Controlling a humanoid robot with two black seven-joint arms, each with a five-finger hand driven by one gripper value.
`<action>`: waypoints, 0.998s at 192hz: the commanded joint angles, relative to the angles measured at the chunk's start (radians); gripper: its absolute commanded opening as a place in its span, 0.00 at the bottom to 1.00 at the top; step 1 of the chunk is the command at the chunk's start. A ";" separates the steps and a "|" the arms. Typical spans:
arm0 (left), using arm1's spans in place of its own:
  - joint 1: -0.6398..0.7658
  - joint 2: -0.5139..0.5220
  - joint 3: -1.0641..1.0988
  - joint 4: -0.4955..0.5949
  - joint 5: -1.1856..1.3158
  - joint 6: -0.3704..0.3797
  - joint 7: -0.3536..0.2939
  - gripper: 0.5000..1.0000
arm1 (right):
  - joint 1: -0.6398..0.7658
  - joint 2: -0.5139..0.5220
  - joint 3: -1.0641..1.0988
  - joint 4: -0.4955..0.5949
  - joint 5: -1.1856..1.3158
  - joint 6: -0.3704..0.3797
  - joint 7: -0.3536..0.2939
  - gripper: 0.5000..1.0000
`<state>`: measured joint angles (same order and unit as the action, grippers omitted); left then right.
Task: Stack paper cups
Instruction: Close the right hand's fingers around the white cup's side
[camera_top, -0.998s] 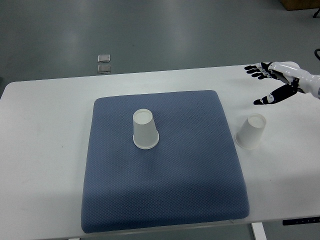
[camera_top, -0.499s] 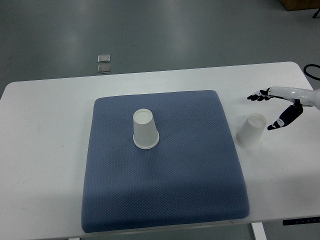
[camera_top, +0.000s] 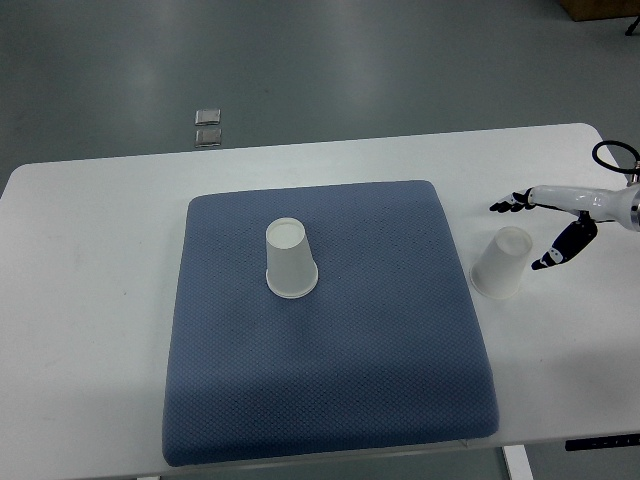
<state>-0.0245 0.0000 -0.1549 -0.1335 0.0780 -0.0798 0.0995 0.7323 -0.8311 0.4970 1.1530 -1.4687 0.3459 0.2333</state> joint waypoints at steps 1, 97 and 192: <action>0.000 0.000 0.000 0.000 0.000 0.000 0.000 1.00 | 0.015 0.001 -0.034 -0.003 -0.007 -0.013 0.000 0.81; 0.000 0.000 0.001 0.000 0.000 0.000 -0.003 1.00 | 0.018 0.027 -0.051 -0.027 -0.045 -0.025 0.000 0.74; 0.000 0.000 0.000 0.000 0.000 0.000 0.000 1.00 | 0.029 0.044 -0.066 -0.047 -0.056 -0.041 0.003 0.54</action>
<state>-0.0246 0.0000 -0.1545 -0.1335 0.0783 -0.0798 0.0994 0.7543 -0.7882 0.4384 1.1085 -1.5207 0.3064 0.2356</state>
